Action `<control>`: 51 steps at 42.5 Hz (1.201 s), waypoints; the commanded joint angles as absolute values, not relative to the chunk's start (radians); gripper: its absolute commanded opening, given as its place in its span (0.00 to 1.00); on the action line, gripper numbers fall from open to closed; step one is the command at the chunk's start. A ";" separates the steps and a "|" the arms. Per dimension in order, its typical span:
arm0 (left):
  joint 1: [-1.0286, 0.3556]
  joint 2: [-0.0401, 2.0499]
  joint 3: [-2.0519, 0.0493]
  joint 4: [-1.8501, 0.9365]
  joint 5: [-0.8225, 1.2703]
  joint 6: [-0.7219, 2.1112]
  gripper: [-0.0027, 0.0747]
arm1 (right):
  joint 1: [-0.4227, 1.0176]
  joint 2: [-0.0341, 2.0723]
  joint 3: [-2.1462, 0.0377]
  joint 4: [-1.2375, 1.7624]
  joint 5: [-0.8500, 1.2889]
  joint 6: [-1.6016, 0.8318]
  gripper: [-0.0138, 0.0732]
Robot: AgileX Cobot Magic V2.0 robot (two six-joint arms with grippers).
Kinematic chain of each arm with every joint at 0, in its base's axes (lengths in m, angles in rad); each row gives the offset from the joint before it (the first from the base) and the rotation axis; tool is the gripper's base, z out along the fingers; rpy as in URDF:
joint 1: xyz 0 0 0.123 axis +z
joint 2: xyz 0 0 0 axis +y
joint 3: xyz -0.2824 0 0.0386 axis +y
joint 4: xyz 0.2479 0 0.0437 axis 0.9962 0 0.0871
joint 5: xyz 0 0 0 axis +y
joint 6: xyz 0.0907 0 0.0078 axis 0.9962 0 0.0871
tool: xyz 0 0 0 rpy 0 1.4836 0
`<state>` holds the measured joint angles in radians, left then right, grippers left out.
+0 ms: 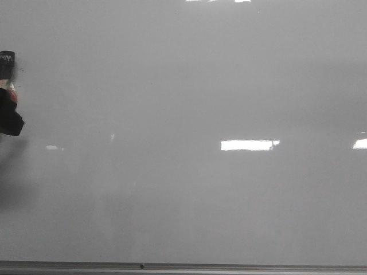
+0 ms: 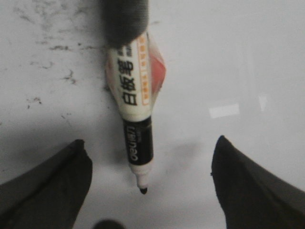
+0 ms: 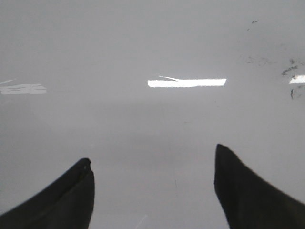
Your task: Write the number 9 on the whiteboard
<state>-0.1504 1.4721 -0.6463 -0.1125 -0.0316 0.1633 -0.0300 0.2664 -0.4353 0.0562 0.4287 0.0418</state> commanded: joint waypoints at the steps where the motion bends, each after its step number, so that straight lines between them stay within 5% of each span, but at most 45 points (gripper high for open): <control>1: -0.155 1.471 -0.676 -0.113 -0.157 0.163 0.61 | -0.035 0.282 -0.472 0.045 0.349 0.038 0.79; 10: -0.155 1.504 -0.676 -0.113 -0.212 0.163 0.41 | -0.035 0.282 -0.472 0.044 0.350 0.038 0.79; 14: -0.155 1.508 -0.676 -0.113 -0.212 0.163 0.17 | -0.035 0.282 -0.472 0.044 0.351 0.038 0.79; 19: -0.155 1.508 -0.676 -0.113 -0.212 0.163 0.01 | -0.035 0.282 -0.472 0.044 0.351 0.038 0.79; 25: -0.162 1.460 -0.693 -0.116 -0.103 0.163 0.01 | -0.035 0.282 -0.472 0.044 0.360 0.038 0.79; 36: -0.191 1.333 -0.868 -0.191 0.535 0.190 0.01 | -0.028 0.375 -0.517 0.069 0.541 0.016 0.79; 51: -0.392 1.325 -0.959 -0.634 0.856 0.819 0.01 | 0.129 0.699 -0.733 0.425 0.804 -0.421 0.79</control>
<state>-0.3510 1.3566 -0.9209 -0.4774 0.7980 0.6268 0.0894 0.6159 -0.6421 0.2932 0.7832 -0.2665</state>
